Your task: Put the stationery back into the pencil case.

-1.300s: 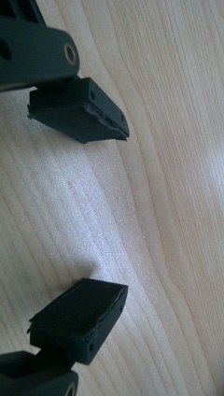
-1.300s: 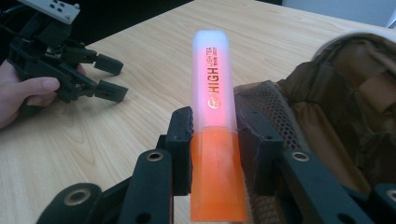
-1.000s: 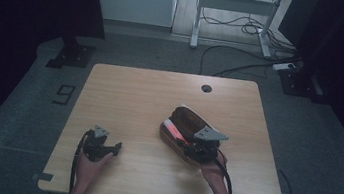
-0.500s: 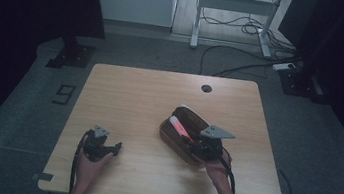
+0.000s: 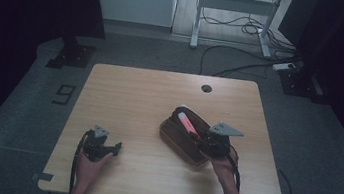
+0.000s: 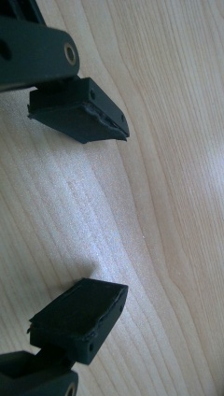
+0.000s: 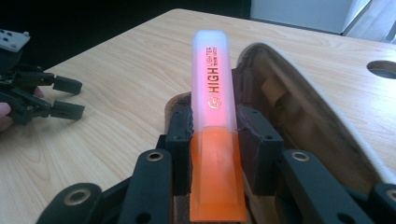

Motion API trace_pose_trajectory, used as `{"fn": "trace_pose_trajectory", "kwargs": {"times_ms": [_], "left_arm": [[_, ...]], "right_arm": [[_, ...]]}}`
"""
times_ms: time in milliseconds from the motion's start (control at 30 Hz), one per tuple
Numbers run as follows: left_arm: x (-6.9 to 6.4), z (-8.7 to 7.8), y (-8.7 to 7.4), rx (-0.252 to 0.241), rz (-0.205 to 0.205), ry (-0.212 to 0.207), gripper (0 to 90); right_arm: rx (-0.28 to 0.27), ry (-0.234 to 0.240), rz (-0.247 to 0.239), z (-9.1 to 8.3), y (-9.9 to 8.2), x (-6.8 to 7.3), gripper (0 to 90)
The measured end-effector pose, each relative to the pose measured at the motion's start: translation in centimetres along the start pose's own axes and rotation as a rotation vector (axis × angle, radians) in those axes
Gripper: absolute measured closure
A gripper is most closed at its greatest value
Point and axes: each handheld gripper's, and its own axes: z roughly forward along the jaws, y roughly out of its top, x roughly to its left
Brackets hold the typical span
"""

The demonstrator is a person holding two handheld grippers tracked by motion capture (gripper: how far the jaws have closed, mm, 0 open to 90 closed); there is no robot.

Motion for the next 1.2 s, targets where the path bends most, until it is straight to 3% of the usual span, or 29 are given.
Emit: {"fn": "trace_pose_trajectory", "kwargs": {"times_ms": [500, 900, 1200], "left_arm": [[0.0, 0.0, 0.0, 0.001, 0.000, 0.000, 21.4], [0.0, 0.0, 0.0, 0.001, 0.000, 0.000, 21.4], [0.0, 0.0, 0.0, 0.001, 0.000, 0.000, 21.4]], "right_arm": [[-0.022, -0.025, 0.002, -0.7, 0.1, -1.6, 65.7], [0.008, -0.074, -0.030, -0.6, 0.0, -2.8, 65.7], [0.042, -0.086, -0.059, 0.5, -0.4, -2.6, 65.2]]}}
